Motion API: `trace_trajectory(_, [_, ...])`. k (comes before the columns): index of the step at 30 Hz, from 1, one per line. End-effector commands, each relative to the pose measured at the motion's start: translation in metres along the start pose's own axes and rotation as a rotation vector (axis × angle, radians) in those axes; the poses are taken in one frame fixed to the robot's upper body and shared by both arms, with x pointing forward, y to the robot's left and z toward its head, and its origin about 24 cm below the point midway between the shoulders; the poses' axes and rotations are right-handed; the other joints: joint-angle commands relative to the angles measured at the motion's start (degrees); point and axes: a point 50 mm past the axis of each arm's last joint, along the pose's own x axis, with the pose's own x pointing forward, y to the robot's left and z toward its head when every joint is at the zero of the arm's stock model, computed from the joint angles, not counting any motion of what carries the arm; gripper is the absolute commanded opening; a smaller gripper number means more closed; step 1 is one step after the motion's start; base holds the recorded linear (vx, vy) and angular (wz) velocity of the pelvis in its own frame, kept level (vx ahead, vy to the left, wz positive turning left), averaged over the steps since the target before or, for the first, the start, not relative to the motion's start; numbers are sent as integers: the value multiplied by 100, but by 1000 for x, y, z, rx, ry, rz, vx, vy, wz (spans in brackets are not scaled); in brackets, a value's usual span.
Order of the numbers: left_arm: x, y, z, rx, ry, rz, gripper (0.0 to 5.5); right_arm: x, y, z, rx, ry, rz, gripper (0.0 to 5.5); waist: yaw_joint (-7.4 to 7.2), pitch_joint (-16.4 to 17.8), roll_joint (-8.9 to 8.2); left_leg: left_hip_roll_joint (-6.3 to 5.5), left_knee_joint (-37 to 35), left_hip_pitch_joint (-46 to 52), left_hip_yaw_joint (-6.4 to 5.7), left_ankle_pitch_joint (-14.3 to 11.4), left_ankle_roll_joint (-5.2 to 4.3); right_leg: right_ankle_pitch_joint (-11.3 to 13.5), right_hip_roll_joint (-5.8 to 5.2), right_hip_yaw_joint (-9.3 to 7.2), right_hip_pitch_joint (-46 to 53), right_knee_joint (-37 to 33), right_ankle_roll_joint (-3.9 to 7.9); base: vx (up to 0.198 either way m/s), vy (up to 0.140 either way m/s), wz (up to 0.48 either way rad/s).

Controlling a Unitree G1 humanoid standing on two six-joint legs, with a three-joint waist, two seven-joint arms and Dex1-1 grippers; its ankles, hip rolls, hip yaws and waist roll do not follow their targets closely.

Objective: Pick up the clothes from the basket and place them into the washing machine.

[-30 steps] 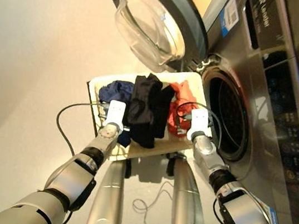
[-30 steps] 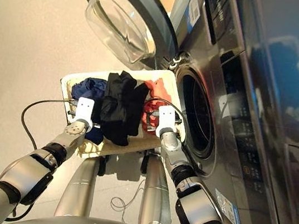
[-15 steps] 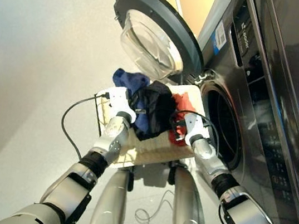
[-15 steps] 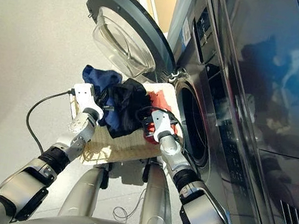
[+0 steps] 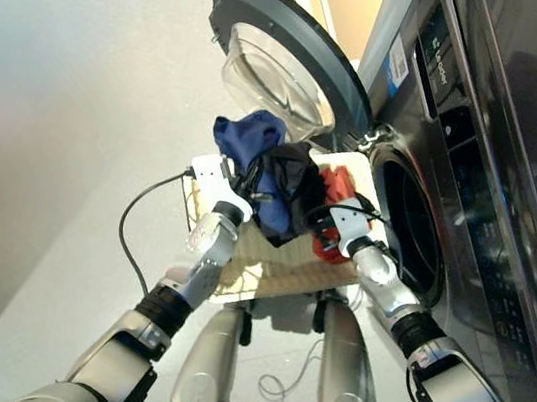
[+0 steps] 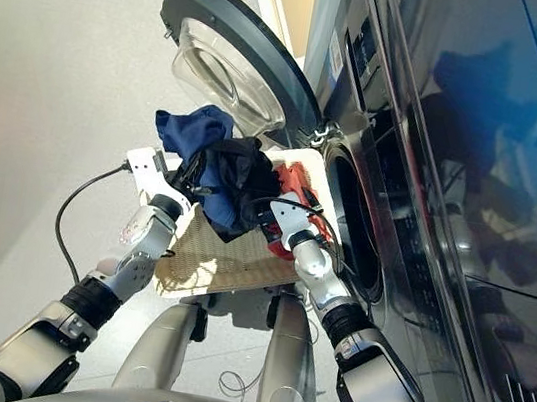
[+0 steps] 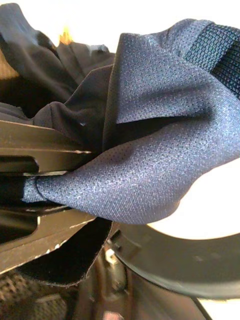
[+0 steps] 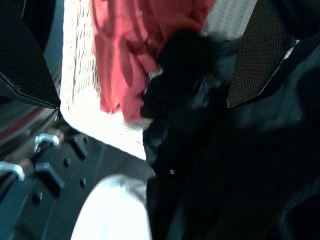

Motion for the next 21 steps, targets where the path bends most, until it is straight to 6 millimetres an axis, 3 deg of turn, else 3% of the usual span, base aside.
trace_trajectory(1, [0, -18, 21, 4, -98, -130, 0, 2, 0, 27, -41, -147, -2, 550, 23, -218, 31, -109, 464, 38, -61, -321, 85, -112, -182, 65, 753, -666, 601, 0, 0, 0])
trace_trajectory(8, [-8, -31, 13, -74, -67, -205, 0, -1, 14, 51, -107, -284, 172, 550, 57, -198, 78, -121, 353, 62, -57, -284, 77, -102, -205, 52, 745, -708, 605, 0, 0, 0])
trace_trajectory(15, [4, -55, 14, -116, -81, -270, 0, 2, 37, 82, -236, -424, 312, 550, 79, -160, 93, -130, 322, 78, -51, -279, 73, -89, -208, 66, 727, -714, 619, 0, 0, 0])
trace_trajectory(21, [9, -71, 17, -155, -91, -319, 0, 9, 43, 84, -415, -448, 272, 550, 81, -174, 85, -134, 354, 58, -68, -302, 83, -80, -203, 53, 739, -733, 622, 0, 0, 0])
